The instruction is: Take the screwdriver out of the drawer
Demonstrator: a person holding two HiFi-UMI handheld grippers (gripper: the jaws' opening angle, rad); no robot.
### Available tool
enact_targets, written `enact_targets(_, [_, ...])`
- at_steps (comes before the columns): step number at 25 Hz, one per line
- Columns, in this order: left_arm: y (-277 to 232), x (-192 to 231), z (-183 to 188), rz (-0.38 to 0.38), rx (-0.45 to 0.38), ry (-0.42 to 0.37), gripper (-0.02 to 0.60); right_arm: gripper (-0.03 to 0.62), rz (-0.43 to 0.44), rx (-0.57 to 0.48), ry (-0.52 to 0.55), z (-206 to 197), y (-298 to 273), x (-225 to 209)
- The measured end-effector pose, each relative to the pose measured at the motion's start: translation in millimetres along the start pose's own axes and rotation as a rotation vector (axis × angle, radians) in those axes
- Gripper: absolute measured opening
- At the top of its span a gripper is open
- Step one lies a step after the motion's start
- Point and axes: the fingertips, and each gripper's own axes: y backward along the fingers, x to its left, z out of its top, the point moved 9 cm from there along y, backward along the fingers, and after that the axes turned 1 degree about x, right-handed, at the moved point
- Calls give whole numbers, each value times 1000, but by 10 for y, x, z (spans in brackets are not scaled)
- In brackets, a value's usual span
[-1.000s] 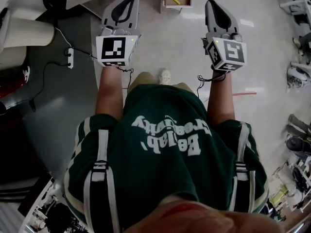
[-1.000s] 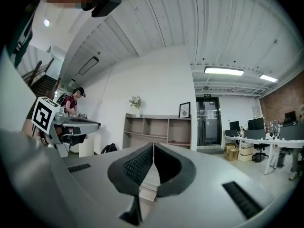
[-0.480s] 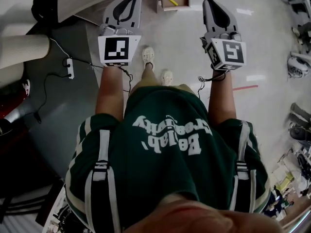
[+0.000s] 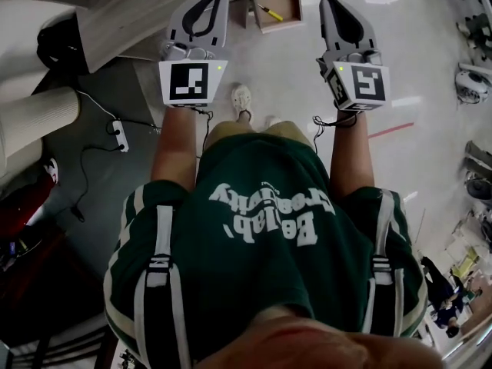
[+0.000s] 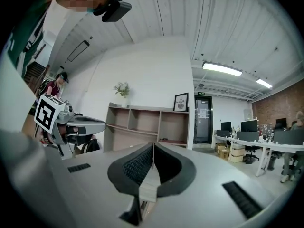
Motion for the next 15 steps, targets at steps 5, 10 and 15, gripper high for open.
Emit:
enact_targets(5, [-269,178,-224,-35,9,-8,17,34,-27,28,-10,-125,-259,-38])
enact_targets(10, [-516,201,-487,-61,20,8,17,34,-35,24,-23,-343,-496,-151])
enact_targets(15, [-699,139,-798,-79,44,7,17,34,-21,57,-52,-719,-677,-269])
